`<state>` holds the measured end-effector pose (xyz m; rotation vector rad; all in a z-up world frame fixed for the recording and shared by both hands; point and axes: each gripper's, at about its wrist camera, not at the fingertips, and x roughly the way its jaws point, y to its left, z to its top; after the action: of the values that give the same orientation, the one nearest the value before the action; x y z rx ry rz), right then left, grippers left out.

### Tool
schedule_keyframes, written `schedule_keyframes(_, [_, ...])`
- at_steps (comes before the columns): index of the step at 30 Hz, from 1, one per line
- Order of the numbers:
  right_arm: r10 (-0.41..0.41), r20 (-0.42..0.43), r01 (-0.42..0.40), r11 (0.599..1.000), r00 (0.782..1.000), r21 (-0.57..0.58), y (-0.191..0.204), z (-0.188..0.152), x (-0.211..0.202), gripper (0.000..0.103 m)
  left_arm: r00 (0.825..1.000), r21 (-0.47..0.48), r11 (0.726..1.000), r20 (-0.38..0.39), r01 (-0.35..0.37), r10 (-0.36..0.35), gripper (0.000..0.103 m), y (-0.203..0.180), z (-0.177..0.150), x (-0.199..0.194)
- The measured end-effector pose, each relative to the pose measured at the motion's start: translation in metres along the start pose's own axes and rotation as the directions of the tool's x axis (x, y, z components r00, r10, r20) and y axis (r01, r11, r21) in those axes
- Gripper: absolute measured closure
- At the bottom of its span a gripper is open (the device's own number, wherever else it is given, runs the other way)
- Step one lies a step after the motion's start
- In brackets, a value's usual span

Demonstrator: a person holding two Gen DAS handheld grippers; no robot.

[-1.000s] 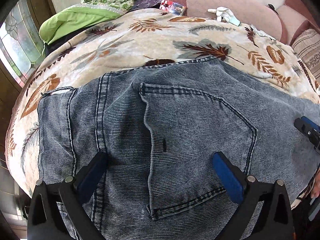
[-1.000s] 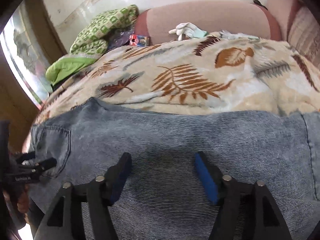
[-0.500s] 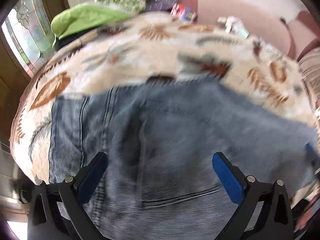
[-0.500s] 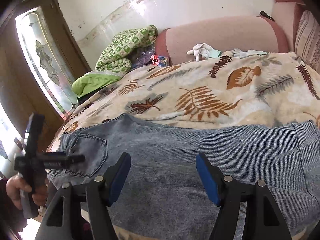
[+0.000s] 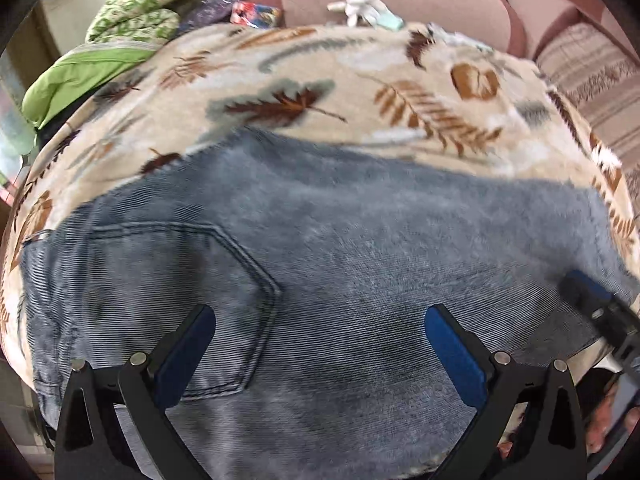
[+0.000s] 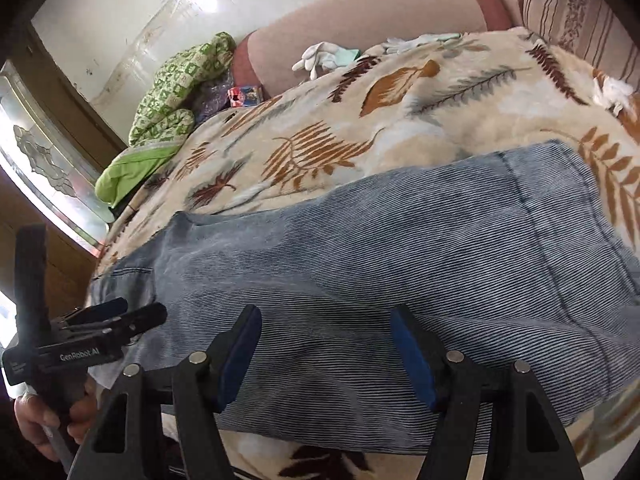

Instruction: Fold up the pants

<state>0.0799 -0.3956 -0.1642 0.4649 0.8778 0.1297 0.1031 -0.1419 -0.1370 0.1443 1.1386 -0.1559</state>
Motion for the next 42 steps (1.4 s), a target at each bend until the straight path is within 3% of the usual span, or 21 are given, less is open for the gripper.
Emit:
schedule_keyframes(2, [0.017,0.012,-0.017,1.0,1.0,0.026,-0.004,0.001,-0.001,0.034,0.999,0.01,1.0,-0.04,-0.016,0.016,0.0,-0.001,-0.004,0.018])
schedule_keyframes(4, [0.014,0.03,-0.016,0.999,0.999,0.044,-0.008,0.003,-0.002,0.034,1.0,0.019,1.0,0.013,-0.005,0.005,0.0,0.0,-0.009,0.016])
schedule_keyframes(12, [-0.008,0.036,0.006,0.998,0.999,0.054,-0.009,0.01,0.011,0.032,0.998,0.051,0.999,0.056,0.005,-0.008,0.0,-0.003,-0.019,0.015])
schedule_keyframes(19, [-0.017,0.055,0.014,0.998,0.998,0.057,-0.008,0.009,0.014,0.032,0.998,0.112,0.992,0.007,0.058,-0.059,0.0,0.006,-0.015,0.009])
schedule_keyframes(25, [-0.044,0.137,0.04,0.999,0.99,0.032,0.003,0.007,0.003,0.032,0.988,0.059,0.998,0.153,0.019,-0.028,0.0,0.037,-0.02,-0.027])
schedule_keyframes(28, [-0.067,0.23,0.08,0.996,0.971,-0.045,0.02,0.004,-0.012,0.032,0.981,0.008,1.0,0.194,-0.01,0.008,0.0,0.063,-0.02,-0.043])
schedule_keyframes(30, [-0.034,0.248,0.055,0.995,0.968,-0.081,0.029,0.002,-0.017,0.032,0.978,-0.04,0.999,0.206,-0.018,0.026,0.0,0.082,-0.02,-0.048])
schedule_keyframes(36, [0.044,0.188,-0.007,0.981,0.981,-0.192,0.06,-0.011,-0.013,0.032,0.975,-0.094,0.988,0.178,-0.12,0.135,0.0,0.125,-0.032,-0.045])
schedule_keyframes(42, [0.029,0.061,-0.013,0.97,0.998,-0.243,0.087,-0.028,0.012,0.032,0.983,-0.146,0.98,0.1,-0.136,0.151,0.0,0.146,-0.044,-0.023])
